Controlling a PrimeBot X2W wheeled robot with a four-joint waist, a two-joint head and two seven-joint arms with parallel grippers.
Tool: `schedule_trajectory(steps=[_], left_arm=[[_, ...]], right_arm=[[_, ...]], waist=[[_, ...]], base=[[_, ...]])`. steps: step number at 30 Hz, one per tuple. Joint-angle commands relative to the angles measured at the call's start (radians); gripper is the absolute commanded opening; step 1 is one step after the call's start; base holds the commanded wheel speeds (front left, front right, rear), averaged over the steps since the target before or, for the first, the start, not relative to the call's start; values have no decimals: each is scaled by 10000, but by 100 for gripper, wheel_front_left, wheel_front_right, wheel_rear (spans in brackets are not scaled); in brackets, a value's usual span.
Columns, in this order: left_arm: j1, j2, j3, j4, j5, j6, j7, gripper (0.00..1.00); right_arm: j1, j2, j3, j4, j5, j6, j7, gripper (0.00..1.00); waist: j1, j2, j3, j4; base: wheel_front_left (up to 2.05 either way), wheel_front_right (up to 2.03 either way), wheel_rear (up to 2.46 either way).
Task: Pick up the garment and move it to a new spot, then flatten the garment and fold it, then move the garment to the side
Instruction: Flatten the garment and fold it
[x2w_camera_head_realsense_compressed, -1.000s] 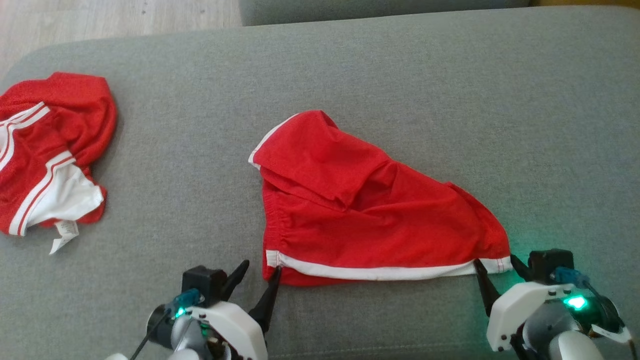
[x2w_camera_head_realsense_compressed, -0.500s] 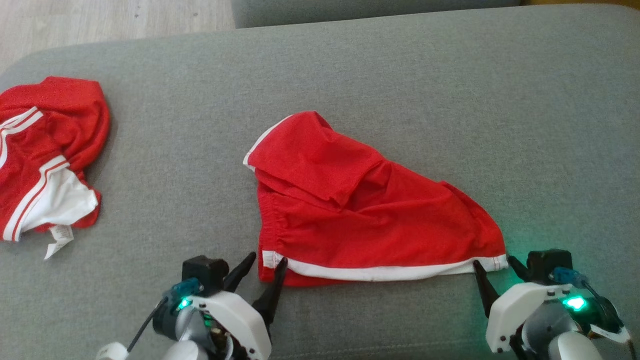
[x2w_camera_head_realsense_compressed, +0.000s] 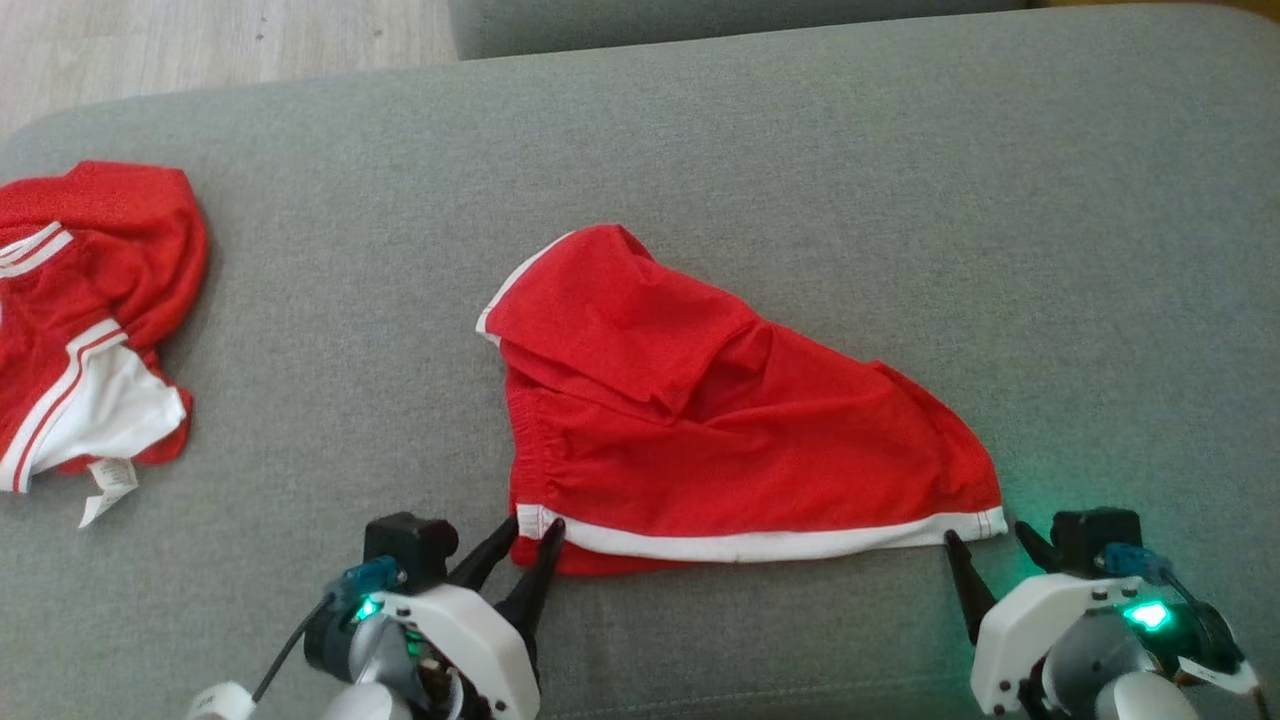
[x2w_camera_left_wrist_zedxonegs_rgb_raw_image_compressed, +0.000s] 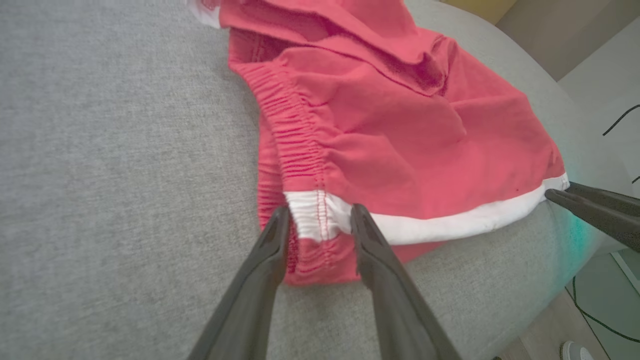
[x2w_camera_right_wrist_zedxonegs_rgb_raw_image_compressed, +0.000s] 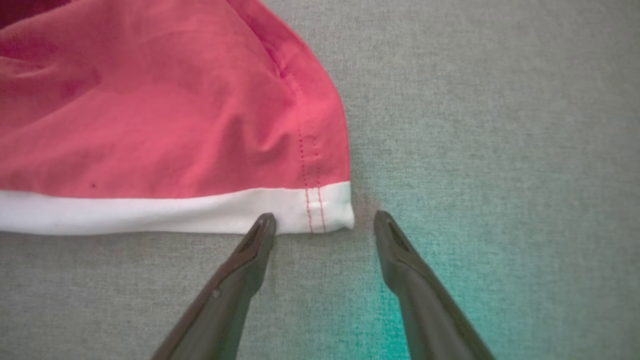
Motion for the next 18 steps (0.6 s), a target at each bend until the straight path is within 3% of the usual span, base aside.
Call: schedule_trajectory(steps=[1,4,5,6,7,13,18], left_arm=[[-372,80,234,-388,59,-7,-108,59],[-375,104,164,-432,80,-4,-105,46],[-376,117,119,-447,80,-10,-91,40],[-375,120,87,-475,67,-15,-99,27],[-375,122,61,-501,52,-19,-98,2],[-270,130,-117,-1066,-348,-68,87,0],[70,125,-62,-2543,-1232,-98,527,0]], right_arm=[[-129,-187,192,-248,11,-7,-30,100],[-163,-179,196,-175,21,-7,-11,96],[-192,-177,222,-143,24,-7,2,85],[-234,-173,254,-116,71,-7,3,52],[-282,-168,248,-93,139,-7,-9,1],[-417,-131,-36,-329,818,-7,-257,0],[-319,-92,-478,-1468,1919,-7,-322,0]], waist=[[0,0,-10,9],[0,0,-29,33],[0,0,-40,43],[0,0,-49,53],[0,0,-55,62],[0,0,-208,143],[0,0,-353,163]], base=[[0,0,0],[0,0,0],[0,0,0],[0,0,0],[0,0,0],[0,0,0],[0,0,0]])
